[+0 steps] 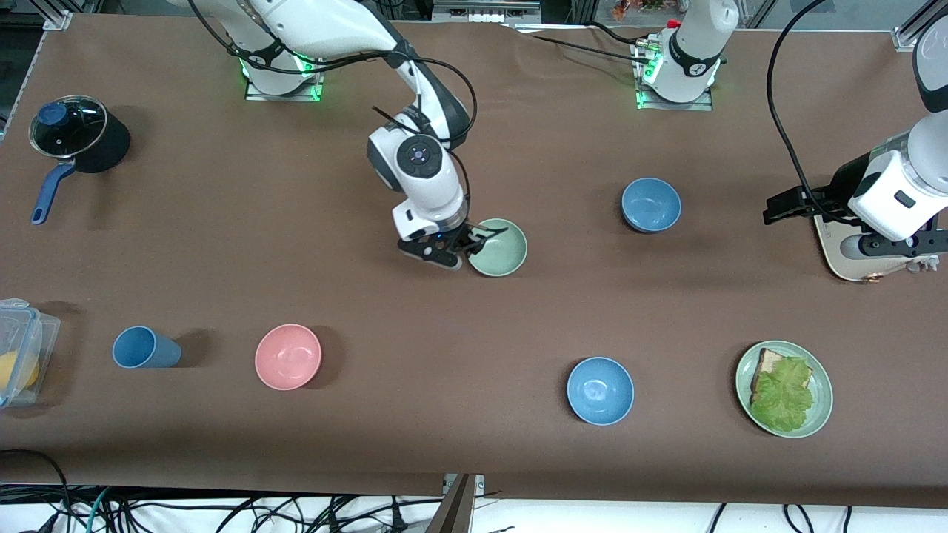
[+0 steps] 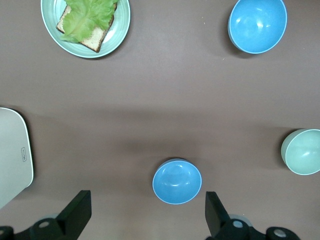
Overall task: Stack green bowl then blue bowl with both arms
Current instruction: 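Grasp the green bowl rim with the right gripper and slide it toward the table center, then open the right gripper and draw it back from the green bowl, then reach the left gripper to the blue bowl and grasp its rim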
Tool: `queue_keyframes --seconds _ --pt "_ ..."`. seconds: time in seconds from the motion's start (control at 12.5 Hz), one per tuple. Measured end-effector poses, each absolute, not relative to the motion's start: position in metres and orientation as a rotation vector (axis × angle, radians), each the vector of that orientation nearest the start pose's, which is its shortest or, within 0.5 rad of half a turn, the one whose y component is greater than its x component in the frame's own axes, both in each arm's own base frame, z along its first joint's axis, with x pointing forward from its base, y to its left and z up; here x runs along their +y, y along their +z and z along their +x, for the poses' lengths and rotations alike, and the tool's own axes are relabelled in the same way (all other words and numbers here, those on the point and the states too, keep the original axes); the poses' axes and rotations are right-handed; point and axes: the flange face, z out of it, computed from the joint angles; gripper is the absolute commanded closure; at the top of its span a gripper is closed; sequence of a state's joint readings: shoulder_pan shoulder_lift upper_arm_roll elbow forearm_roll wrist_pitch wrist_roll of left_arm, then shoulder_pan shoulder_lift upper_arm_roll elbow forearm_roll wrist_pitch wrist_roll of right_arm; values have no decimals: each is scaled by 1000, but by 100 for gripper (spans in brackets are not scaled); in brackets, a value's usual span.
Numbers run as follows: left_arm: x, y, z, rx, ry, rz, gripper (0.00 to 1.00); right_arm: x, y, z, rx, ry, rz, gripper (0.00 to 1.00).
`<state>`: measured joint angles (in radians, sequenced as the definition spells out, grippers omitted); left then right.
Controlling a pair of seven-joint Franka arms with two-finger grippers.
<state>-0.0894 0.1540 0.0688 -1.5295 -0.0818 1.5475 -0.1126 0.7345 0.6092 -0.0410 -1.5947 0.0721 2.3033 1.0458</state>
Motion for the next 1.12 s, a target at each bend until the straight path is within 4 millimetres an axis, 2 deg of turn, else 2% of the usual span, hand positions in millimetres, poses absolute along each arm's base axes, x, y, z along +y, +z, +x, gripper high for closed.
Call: queue_keyframes --seconds 0.08,0.16,0.24,0.32,0.48,0.64,0.8,0.88,0.96,1.04,1.12 --pt "-24 554 593 -155 226 -3192 0 433 331 559 569 -61 -3016 0" --pt "-22 551 593 -160 237 -3190 0 400 378 578 526 -74 -3044 0" --pt "-19 544 594 -169 261 -3186 0 356 423 594 467 -86 -3069 0" --pt "-16 534 594 -179 293 -3181 0 312 459 604 419 -86 -3088 0" --pt "-13 507 594 -189 377 -3168 0 229 508 614 319 -76 -3125 0" --pt "-19 475 592 -178 462 -3152 0 155 534 617 194 -38 -3149 0" --pt "-22 435 588 -167 507 -3142 0 99 539 618 136 0 -3134 0" --pt "-22 416 585 -154 509 -3144 0 84 537 617 132 31 -3129 0" --pt "-21 399 582 -146 501 -3146 0 78 532 614 139 62 -3122 0" --pt "-20 371 574 -141 490 -3148 1 75 521 611 134 105 -3101 0" --pt "-20 358 571 -138 452 -3153 1 69 520 610 135 122 -3083 0"
